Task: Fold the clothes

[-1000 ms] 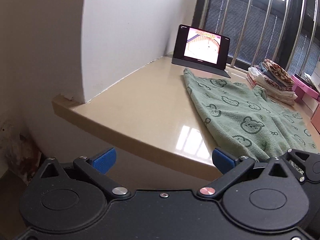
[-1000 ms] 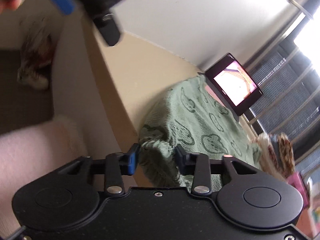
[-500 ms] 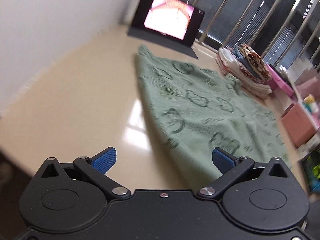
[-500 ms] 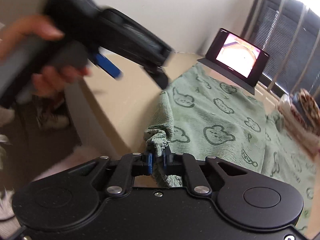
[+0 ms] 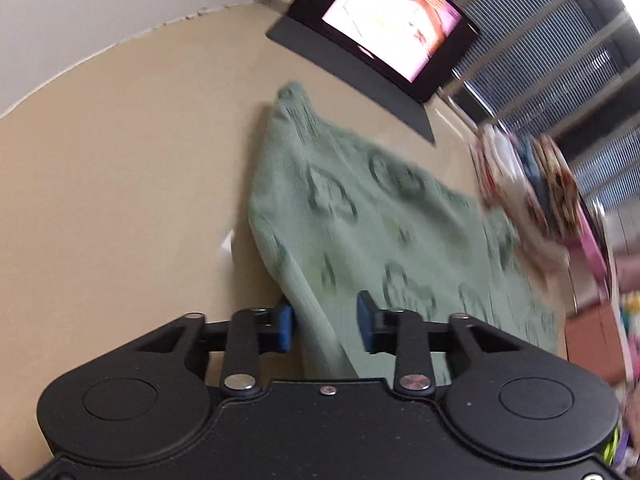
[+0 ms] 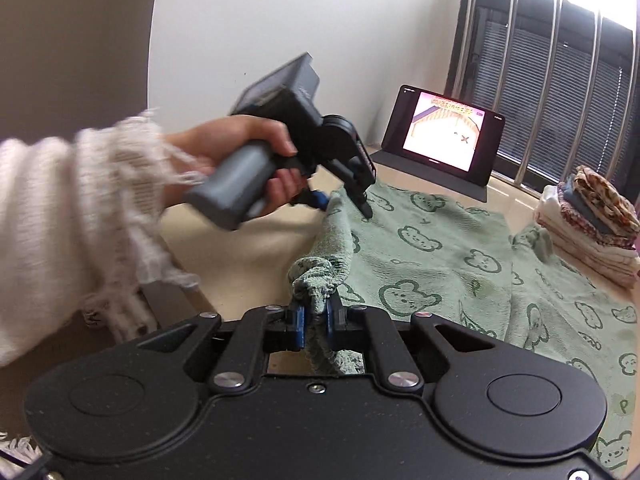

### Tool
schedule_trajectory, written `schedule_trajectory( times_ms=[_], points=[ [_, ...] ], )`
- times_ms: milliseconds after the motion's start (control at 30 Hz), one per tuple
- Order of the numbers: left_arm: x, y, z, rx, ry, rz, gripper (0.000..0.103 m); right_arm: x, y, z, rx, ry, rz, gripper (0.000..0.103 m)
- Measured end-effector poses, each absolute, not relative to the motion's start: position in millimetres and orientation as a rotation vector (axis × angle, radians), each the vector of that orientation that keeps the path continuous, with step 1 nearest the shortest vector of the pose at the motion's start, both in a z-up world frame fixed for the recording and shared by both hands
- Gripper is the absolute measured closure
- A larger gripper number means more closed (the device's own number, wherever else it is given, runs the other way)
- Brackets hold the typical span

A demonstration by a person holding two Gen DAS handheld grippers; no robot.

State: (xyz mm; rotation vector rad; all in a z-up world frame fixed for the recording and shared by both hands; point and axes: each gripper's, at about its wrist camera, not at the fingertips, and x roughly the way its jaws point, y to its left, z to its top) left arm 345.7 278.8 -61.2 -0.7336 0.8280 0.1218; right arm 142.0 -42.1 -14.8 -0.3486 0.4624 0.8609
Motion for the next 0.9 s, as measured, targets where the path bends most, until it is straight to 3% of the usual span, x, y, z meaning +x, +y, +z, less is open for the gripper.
schedule_trajectory(
  times_ms=[500, 533, 600, 900],
  points=[
    [429, 325, -66, -0.629, 0.719, 0.192, 0.086, 159, -53, -5, -0.250, 0.517, 0.879, 0.093],
    [433, 325, -66, -0.617, 0.721, 0.189, 0.087, 160, -52, -6, -0.251, 0.522, 0.878, 0.093],
    [438, 320, -66, -0.556, 0.739, 0.187, 0.100, 160, -51, -7, -0.255, 0.532, 0.877, 0.093],
    [444, 323, -55, -0.607, 0.749, 0.233, 0.103, 157, -52, -7, -0.259, 0.545, 0.870, 0.095]
  ],
)
